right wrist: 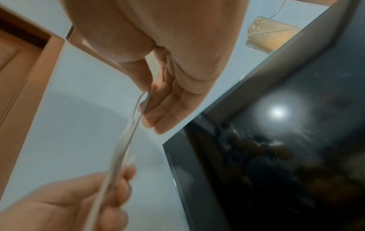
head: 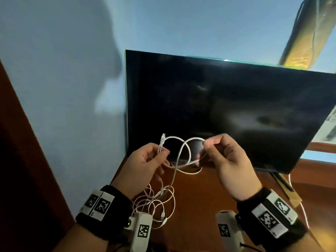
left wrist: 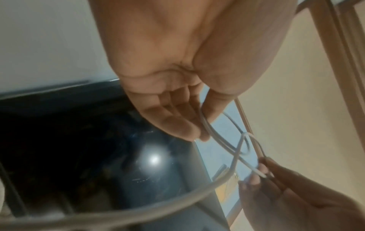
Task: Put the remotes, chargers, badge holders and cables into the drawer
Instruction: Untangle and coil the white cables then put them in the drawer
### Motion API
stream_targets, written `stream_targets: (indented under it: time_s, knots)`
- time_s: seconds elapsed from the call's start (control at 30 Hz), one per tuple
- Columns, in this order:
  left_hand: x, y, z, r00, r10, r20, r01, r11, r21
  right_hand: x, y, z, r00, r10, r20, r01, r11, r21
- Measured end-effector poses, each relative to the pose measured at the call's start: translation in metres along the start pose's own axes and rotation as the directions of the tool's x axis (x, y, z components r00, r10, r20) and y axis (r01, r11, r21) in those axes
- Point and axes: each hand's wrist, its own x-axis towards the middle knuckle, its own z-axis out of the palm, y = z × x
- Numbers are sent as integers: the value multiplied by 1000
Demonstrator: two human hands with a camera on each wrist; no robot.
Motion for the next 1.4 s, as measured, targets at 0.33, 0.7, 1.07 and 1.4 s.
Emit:
stream_targets:
  time_s: [0.33, 0.7, 1.07, 1.4]
  knots:
    - [29, 17, 0, 987, -161, -15, 162, 981, 105, 23, -25, -2, 988, -143, 57, 150, 977, -150]
    - [25, 66, 19, 910, 140, 391, 63, 884, -464, 37, -33, -26, 969, -236, 67, 246, 931, -271]
    - [83, 48, -40, 995, 60, -81, -10, 860, 511, 14, 2, -55, 985, -64, 160, 115, 935, -334]
    - [49, 58, 14, 946, 93, 311, -73, 994, -75, 39, -32, -43, 983, -105, 153, 151, 932, -329]
